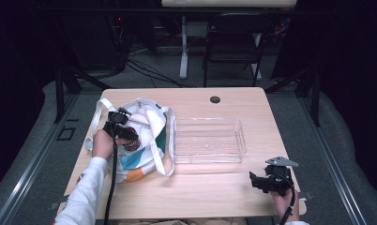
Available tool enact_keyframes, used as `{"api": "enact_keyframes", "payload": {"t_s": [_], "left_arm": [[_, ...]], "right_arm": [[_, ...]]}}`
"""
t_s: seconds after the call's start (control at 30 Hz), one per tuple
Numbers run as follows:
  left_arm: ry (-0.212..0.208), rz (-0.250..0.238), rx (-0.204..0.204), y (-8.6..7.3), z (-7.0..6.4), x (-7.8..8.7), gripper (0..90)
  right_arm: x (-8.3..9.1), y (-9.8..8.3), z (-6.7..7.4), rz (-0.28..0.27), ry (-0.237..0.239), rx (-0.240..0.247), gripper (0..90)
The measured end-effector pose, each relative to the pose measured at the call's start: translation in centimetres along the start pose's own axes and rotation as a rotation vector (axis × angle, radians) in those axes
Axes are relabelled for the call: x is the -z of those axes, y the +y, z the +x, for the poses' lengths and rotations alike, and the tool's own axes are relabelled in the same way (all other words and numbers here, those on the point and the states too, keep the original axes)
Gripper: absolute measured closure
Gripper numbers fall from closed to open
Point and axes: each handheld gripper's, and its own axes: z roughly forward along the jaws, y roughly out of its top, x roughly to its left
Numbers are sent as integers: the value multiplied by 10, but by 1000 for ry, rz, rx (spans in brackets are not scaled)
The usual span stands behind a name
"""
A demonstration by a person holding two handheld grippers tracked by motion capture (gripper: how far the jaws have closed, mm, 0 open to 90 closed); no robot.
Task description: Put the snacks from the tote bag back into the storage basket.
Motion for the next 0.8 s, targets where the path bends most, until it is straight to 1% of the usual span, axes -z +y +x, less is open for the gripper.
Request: {"api": "enact_keyframes", "payload": {"t_s": [0.17, 0.33, 0.37, 0.5, 0.6, 0.67, 0.8], "left_arm": [[5, 5, -13, 0, -2, 1, 255], [3, 0, -17, 0, -2, 2, 257], [-1, -1, -10, 0, -2, 2, 257], [-2, -6, -19, 0, -3, 4, 257], [-5, -4, -22, 0, -5, 6, 258], [-6, -15, -26, 0, -5, 8, 258], [-9, -18, -34, 1, -6, 13, 258]], "right_arm": [[0, 0, 0, -2, -2, -1, 142], [0, 0, 0, 0, -3, 1, 142], [0, 0, 0, 0, -3, 2, 142], [0, 0, 0, -2, -1, 1, 142], [0, 0, 0, -1, -3, 2, 142], [0, 0, 0, 0, -3, 2, 142], [0, 0, 0, -3, -4, 0, 142]]}}
